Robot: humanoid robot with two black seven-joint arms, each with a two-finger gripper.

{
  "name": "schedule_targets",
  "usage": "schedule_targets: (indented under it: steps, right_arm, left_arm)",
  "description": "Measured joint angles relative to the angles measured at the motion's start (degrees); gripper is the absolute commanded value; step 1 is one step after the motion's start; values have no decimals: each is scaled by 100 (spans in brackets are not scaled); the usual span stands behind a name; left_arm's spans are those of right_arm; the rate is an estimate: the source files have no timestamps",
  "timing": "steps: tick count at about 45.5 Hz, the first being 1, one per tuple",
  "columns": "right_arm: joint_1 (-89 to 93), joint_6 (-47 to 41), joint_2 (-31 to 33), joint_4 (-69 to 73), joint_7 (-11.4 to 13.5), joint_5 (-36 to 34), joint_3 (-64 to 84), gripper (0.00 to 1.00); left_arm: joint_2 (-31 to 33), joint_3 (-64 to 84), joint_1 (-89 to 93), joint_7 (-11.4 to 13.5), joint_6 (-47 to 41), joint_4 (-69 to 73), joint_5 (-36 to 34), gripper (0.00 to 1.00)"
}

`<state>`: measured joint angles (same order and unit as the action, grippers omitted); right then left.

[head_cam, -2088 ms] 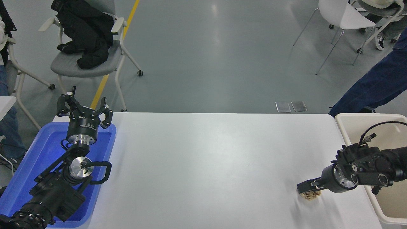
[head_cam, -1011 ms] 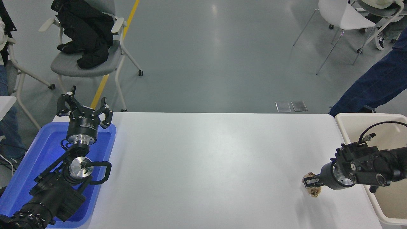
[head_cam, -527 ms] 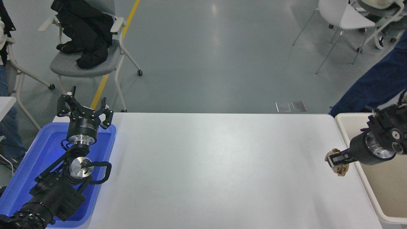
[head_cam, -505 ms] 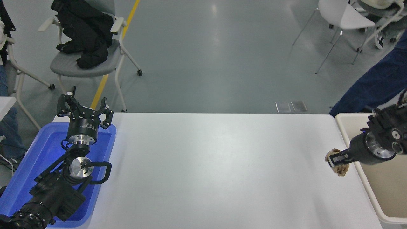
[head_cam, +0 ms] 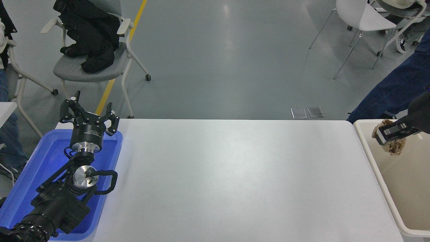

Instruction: Pick up paper ball place in dustbin

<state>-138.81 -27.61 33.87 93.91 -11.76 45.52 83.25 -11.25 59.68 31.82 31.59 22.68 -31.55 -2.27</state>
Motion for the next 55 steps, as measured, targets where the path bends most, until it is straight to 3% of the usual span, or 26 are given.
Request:
schedule_targets:
  steps: [12, 24, 37, 46, 55]
  right_arm:
    - [-83, -72, 61, -157, 0, 116, 188, 0]
    - [645, -57, 749, -1249, -31, 1079, 145, 0]
    - [2895, 148, 1402, -3528, -396, 1492, -1009, 0]
    - [5082, 480, 1444, -5367, -583, 1254, -2328, 0]
    - [7258, 745, 823, -7392, -701, 370, -3329, 0]
  left_arm:
    - [0, 0, 0, 0, 0, 0, 0, 99]
    - [0, -7, 0, 6, 0, 0, 7, 99]
    - [0, -9, 0, 6, 0, 0, 7, 99]
    - [-1, -9, 1, 6, 0, 0, 8, 99]
    - [1, -9, 8, 6, 0, 1, 7, 99]
